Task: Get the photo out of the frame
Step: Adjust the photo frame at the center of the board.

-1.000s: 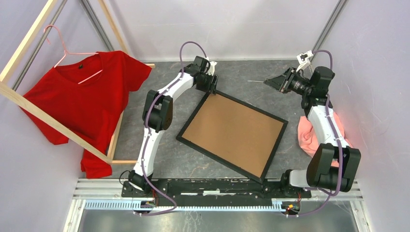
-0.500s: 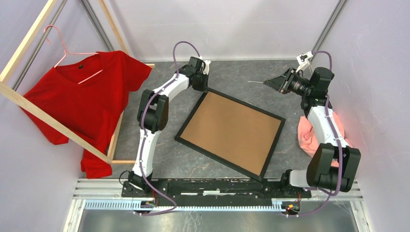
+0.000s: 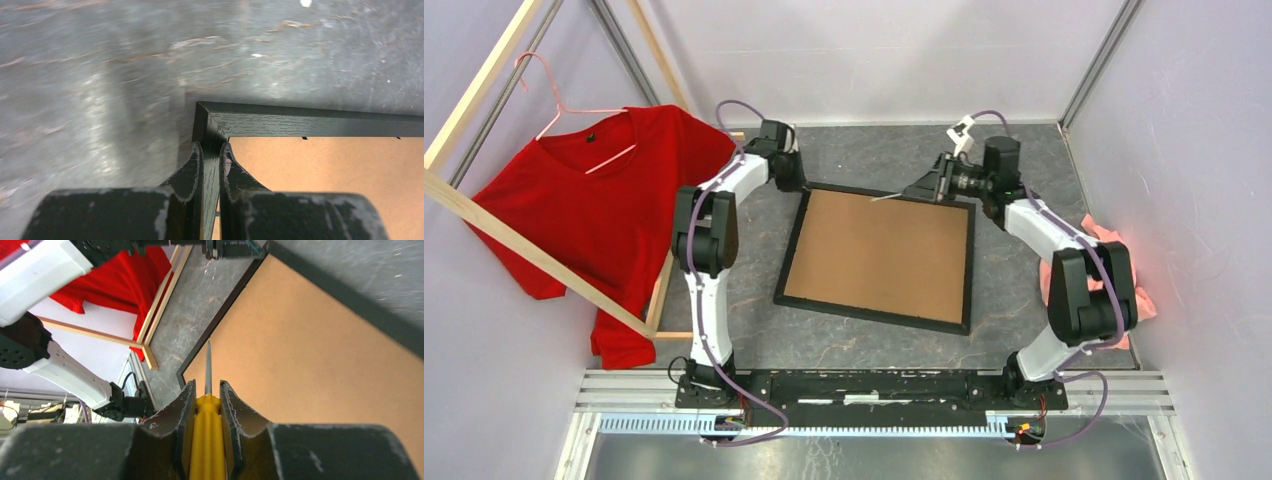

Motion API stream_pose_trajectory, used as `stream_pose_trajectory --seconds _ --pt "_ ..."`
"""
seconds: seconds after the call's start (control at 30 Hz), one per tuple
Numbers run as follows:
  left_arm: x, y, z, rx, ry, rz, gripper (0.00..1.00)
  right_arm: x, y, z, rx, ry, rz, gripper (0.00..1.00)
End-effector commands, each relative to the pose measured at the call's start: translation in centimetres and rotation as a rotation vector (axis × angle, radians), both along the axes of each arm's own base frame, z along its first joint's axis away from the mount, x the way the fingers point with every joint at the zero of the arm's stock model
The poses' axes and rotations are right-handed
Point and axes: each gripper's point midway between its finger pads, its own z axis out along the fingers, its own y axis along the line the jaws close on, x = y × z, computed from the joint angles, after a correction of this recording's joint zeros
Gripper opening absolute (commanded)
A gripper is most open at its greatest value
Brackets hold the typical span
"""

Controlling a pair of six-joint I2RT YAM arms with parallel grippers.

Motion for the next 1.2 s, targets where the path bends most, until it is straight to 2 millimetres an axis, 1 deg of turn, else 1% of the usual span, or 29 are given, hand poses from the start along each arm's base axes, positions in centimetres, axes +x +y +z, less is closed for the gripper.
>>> stream_pose_trajectory --seconds 0.0,0.03,0.07,0.13,0.17,0.27,0.37,0.43,0.57,0.63,0.7,0.8,0.97,1.03,1.17 --pt "-2.8 6.4 -2.9 0.049 0.141 0.254 0.02 1.5 3.3 1.4 -0.009 -0.062 0.029 0.00" --pt "-2.6 6.5 -2.3 0.021 0.125 0.265 0.02 1.6 4.0 1.2 -0.013 -0.061 0.032 0.00" --pt "-3.1 6.4 -2.4 -0.005 0.134 0.263 0.02 1.8 4.6 0.9 -0.020 -0.061 0.036 0.00" --pt "-3.7 5.4 -2.0 -0.062 0.140 0.245 0.02 2.0 5.8 0.3 -0.030 -0.049 0.043 0.00" --pt "-4.2 5.0 -2.1 -0.087 0.149 0.236 0.02 2.1 6.4 -0.2 -0.032 -0.037 0.048 0.00" --pt "-5.3 4.0 -1.0 -0.161 0.145 0.236 0.04 2.5 7.5 -2.3 -0.036 0.030 0.038 0.00" --pt "-6.2 3.9 0.0 -0.185 0.127 0.252 0.06 2.7 8.3 -4.1 -0.038 0.092 0.033 0.00" --pt "-6.5 3.7 1.0 -0.199 0.112 0.243 0.10 2.7 8.8 -5.1 -0.044 0.116 0.027 0.00" --pt "-6.0 3.6 3.8 -0.204 0.054 0.174 0.25 2.6 9.8 -6.1 -0.046 0.139 0.009 0.00" --pt "-6.6 3.7 4.6 -0.184 0.049 0.128 0.29 2.3 10.7 -6.7 -0.058 0.148 0.012 0.00" --pt "-7.9 3.5 4.5 -0.185 0.056 0.066 0.31 1.9 11.9 -7.3 -0.075 0.154 0.026 0.00" --pt "-10.5 3.5 3.5 -0.175 0.084 -0.018 0.30 1.2 13.8 -8.1 -0.092 0.161 0.059 0.00" --pt "-14.1 4.4 2.0 -0.115 0.096 -0.101 0.26 -0.1 16.2 -9.0 -0.090 0.196 0.117 0.00" --pt "-15.1 4.8 1.6 -0.087 0.091 -0.126 0.22 -0.6 16.6 -8.9 -0.065 0.221 0.131 0.00" --pt "-16.3 5.5 1.7 -0.046 0.056 -0.163 0.13 -1.2 17.3 -9.1 -0.027 0.259 0.148 0.00"
